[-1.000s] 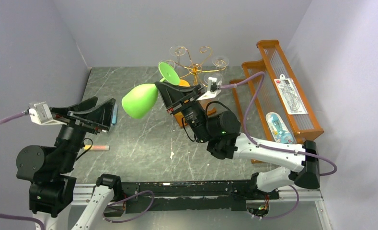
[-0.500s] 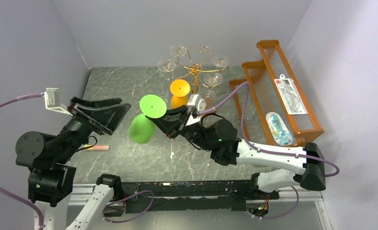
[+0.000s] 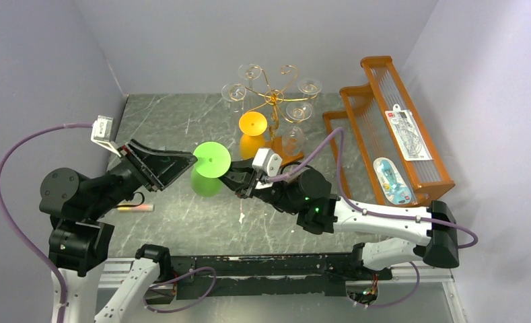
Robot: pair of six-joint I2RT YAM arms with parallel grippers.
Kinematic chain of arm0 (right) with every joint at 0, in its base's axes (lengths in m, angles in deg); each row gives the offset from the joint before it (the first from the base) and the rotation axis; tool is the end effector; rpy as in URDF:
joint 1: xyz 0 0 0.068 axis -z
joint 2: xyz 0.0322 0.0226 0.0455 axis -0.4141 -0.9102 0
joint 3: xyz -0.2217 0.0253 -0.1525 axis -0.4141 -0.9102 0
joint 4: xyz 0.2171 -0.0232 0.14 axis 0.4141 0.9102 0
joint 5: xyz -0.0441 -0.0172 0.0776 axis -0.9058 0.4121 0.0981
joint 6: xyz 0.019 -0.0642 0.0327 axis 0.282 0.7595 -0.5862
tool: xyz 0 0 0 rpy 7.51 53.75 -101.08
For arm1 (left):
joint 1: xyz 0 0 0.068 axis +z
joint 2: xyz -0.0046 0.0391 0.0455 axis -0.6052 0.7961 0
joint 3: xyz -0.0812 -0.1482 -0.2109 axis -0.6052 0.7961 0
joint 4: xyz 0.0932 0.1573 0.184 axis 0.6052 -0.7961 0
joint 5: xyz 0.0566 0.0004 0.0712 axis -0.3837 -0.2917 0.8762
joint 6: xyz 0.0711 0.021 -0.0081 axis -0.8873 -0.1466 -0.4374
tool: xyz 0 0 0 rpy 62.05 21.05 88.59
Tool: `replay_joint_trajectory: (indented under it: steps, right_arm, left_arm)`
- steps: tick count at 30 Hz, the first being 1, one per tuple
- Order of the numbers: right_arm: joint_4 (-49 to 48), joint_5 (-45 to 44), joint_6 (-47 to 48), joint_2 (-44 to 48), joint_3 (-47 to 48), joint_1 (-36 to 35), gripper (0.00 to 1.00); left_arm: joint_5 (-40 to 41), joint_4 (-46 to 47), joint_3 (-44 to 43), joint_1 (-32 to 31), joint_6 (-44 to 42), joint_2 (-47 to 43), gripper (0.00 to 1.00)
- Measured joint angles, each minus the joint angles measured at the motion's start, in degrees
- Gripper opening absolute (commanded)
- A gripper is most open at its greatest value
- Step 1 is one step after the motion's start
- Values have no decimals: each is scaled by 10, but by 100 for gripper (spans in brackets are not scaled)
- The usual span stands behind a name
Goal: Place the wine glass upside down on the wine glass rack
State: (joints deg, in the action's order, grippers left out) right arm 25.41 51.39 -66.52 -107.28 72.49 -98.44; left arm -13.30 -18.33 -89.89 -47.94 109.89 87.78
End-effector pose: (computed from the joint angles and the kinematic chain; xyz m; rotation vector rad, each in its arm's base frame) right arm 0.0888 0.2991 0.4141 -0.7808 0.9120 0.9451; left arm 0.0774 -0.0540 0.4766 0.0127 1.5555 -1.3972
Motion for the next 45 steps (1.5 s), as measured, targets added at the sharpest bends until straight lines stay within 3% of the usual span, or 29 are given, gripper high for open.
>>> replay_joint_trajectory:
  steps: [9,14,18,22,27,36,45]
  right_arm:
    - [3,-7,42,-28,0,-2,0]
    - [5,-20,58,-45,0,-7,0]
    - [5,-28,59,-52,-7,-7,4]
    - [3,-28,43,-51,-15,-7,39]
    - [30,-33,10,-19,-39,-8,58]
    - [93,-49,-47,132,-115,-8,60]
    - [253,-104,-148,219,-62,-8,61]
  left_arm:
    - [-12,-52,13,0,2,11,33]
    - [-12,-89,20,0,-2,28,6]
    - [-17,-104,29,0,4,31,5]
    - [-16,-119,28,0,2,34,5]
    - [17,-148,9,0,-26,47,5]
    - [133,-201,-80,0,-107,99,5]
    - [149,-183,-154,0,-149,191,5]
